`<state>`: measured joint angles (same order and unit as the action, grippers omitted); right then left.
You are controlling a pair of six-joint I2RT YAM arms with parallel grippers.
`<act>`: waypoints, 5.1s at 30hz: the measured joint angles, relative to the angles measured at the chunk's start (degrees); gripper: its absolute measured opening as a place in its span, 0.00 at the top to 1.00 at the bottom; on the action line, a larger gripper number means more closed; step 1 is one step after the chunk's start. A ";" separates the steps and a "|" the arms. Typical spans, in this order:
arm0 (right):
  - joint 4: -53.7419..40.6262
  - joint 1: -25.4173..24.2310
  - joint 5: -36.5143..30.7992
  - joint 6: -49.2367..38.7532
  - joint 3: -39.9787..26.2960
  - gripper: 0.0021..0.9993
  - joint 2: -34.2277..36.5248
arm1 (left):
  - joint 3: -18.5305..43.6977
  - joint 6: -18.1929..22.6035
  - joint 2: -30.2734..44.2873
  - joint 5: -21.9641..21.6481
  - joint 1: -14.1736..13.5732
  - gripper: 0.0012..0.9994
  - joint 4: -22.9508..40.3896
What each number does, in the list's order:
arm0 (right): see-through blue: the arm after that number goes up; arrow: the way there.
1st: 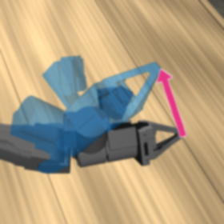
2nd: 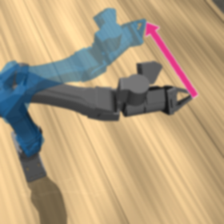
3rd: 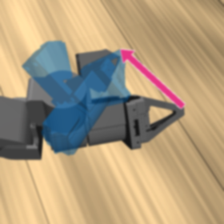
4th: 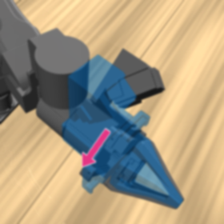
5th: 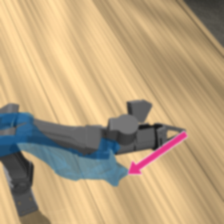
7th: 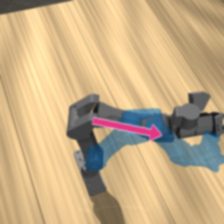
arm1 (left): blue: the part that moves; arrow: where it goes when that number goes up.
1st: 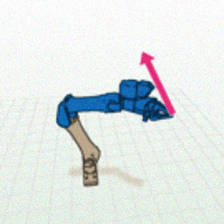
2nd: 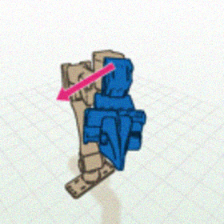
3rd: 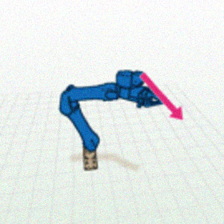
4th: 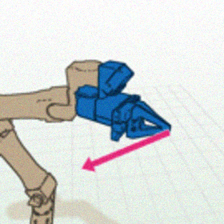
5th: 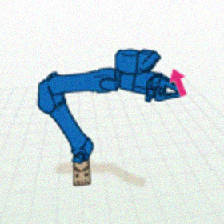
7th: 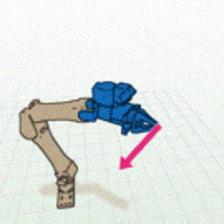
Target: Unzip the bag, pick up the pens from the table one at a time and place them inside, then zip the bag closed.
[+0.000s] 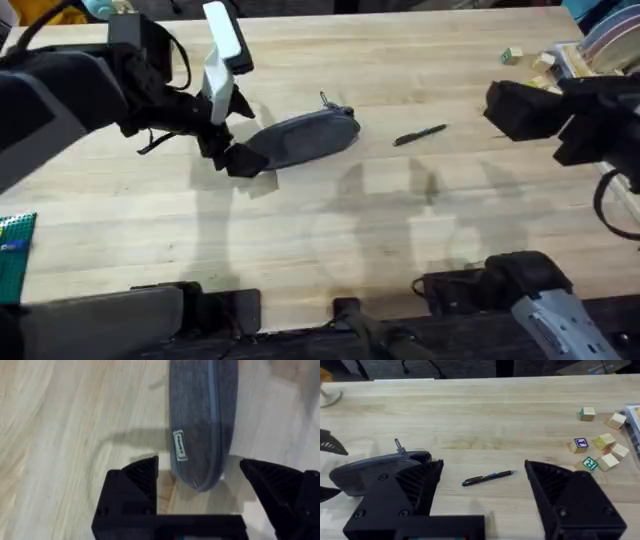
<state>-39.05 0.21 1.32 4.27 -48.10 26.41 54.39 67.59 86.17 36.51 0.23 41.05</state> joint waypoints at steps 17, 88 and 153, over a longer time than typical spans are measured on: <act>-0.01 0.00 0.00 0.01 0.00 0.00 0.02 | 0.00 0.16 4.67 4.34 0.00 0.01 -1.67; 13.93 18.78 21.24 0.62 -10.71 0.00 42.30 | 0.00 0.16 4.67 4.51 -0.20 0.96 -1.83; 29.42 21.75 20.11 10.71 -11.02 0.97 68.22 | 0.00 0.16 4.70 4.51 -0.20 0.96 -1.89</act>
<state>-9.63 21.96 21.43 14.98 -59.11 94.63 54.39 67.75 90.87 41.01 0.03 39.16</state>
